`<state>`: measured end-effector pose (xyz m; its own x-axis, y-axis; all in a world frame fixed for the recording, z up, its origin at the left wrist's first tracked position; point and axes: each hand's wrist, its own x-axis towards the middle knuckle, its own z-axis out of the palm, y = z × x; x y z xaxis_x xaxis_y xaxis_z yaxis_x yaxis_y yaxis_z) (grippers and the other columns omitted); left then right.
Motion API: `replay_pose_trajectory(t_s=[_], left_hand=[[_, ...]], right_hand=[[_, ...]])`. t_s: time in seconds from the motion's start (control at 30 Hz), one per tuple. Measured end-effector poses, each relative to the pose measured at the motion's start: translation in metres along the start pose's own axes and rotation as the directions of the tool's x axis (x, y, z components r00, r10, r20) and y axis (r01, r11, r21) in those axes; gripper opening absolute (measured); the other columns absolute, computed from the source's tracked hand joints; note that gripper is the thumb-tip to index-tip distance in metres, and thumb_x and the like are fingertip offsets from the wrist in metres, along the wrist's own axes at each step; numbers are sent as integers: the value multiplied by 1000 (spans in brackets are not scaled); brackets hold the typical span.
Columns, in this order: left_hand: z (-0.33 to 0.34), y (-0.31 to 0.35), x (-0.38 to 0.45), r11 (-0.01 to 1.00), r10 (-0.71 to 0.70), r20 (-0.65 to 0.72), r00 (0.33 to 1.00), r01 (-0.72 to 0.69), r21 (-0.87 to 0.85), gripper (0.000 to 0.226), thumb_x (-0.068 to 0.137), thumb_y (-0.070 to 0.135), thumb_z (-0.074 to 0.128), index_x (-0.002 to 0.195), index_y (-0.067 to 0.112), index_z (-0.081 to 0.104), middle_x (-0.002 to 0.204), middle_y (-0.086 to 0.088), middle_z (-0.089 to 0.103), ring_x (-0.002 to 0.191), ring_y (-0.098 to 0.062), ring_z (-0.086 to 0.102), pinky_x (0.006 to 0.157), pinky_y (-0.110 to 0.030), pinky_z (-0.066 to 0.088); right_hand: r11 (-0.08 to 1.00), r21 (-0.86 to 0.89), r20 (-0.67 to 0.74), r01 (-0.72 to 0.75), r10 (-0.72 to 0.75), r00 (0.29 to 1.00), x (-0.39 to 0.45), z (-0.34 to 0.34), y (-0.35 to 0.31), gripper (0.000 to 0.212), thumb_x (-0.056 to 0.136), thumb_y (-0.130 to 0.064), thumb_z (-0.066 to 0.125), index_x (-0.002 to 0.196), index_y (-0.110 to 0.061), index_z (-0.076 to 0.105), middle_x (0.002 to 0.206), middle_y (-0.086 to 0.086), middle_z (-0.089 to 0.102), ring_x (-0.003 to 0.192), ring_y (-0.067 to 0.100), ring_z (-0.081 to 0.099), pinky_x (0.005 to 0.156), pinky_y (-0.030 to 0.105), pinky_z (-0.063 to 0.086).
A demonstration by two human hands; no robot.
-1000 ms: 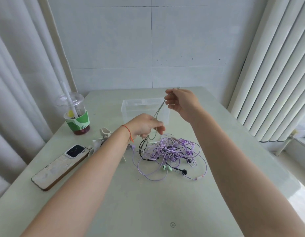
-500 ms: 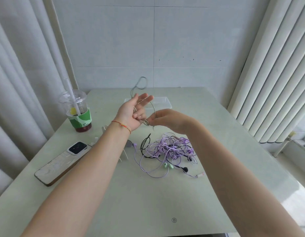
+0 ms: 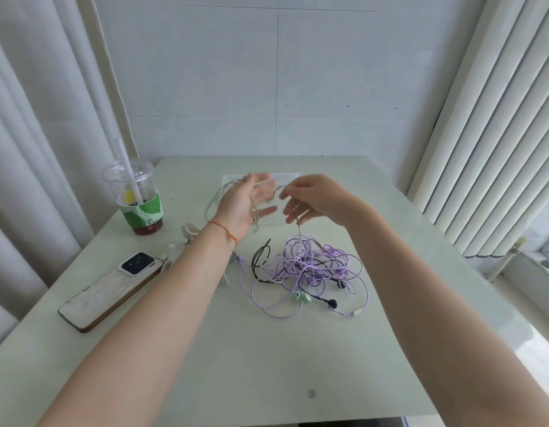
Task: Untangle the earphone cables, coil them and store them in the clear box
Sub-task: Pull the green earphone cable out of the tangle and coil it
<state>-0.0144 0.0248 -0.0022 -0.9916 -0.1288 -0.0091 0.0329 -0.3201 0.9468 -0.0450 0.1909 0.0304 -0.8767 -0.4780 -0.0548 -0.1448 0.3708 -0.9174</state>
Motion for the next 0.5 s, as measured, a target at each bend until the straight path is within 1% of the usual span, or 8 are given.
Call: replay_pose_trajectory(t_s=[0.07, 0.1, 0.17, 0.23, 0.3, 0.33, 0.4, 0.5], left_hand=[[8, -2, -6, 988, -16, 67, 998, 6, 155, 35, 106, 33, 31, 99, 17, 62, 86, -3, 70, 79, -19, 67, 57, -27, 49], [11, -3, -8, 979, -21, 79, 997, 4, 203, 36, 106, 33, 31, 96, 17, 61, 72, -1, 67, 64, -15, 64, 51, -23, 43], [15, -5, -9, 966, -38, 101, 994, 10, 260, 38, 105, 34, 32, 86, 15, 58, 51, 2, 49, 43, -11, 44, 43, -19, 27], [16, -4, -8, 953, -76, 132, 988, 34, 301, 40, 104, 38, 36, 74, 16, 50, 45, 8, 29, 38, -8, 22, 42, -19, 13], [13, -2, -7, 943, -87, 121, 989, 42, 330, 39, 100, 39, 46, 66, 21, 40, 45, 10, 21, 39, -7, 14, 42, -19, 8], [12, -1, -6, 942, -72, 98, 993, 36, 334, 38, 98, 34, 51, 65, 23, 37, 45, 11, 20, 38, -7, 13, 41, -17, 7], [10, 0, -4, 956, -30, 6, 1000, 27, 294, 38, 95, 28, 54, 64, 24, 34, 43, 11, 19, 36, -7, 12, 39, -14, 10], [5, 1, 0, 994, -11, -166, 986, 29, 106, 44, 97, 40, 47, 60, 25, 29, 41, 11, 18, 35, -8, 13, 38, -15, 10]], right_hand=[[996, 60, -56, 60, -57, 997, 1, 4, -8, 20, 99, -13, 49, 96, 0, 63, 69, 14, 68, 57, 25, 67, 54, 31, 55], [995, 55, -94, 84, -78, 992, 1, 5, -12, 19, 98, -12, 49, 94, -1, 63, 65, 13, 67, 51, 22, 64, 48, 27, 50], [992, -11, -204, 129, -129, 971, 3, 3, -16, 18, 94, -11, 51, 89, -3, 66, 56, 8, 61, 38, 14, 52, 39, 20, 37], [985, -86, -305, 147, -166, 938, 5, -2, -18, 17, 90, -13, 55, 87, -5, 70, 51, 3, 50, 35, 10, 40, 39, 17, 30], [985, -115, -332, 129, -160, 929, 6, -6, -15, 14, 88, -16, 61, 86, -8, 72, 51, 0, 43, 40, 10, 35, 41, 17, 29], [987, -122, -325, 110, -144, 935, 6, -7, -13, 12, 88, -19, 64, 86, -10, 73, 52, 0, 43, 42, 10, 36, 43, 18, 30], [984, -167, -259, 68, -110, 960, 6, -7, -7, 10, 87, -19, 68, 88, -10, 71, 57, 0, 53, 45, 9, 45, 48, 20, 36], [924, -379, 4, -40, 45, 999, 2, -2, 4, 9, 88, -16, 67, 93, -10, 72, 74, 0, 70, 61, 6, 64, 61, 21, 51]])
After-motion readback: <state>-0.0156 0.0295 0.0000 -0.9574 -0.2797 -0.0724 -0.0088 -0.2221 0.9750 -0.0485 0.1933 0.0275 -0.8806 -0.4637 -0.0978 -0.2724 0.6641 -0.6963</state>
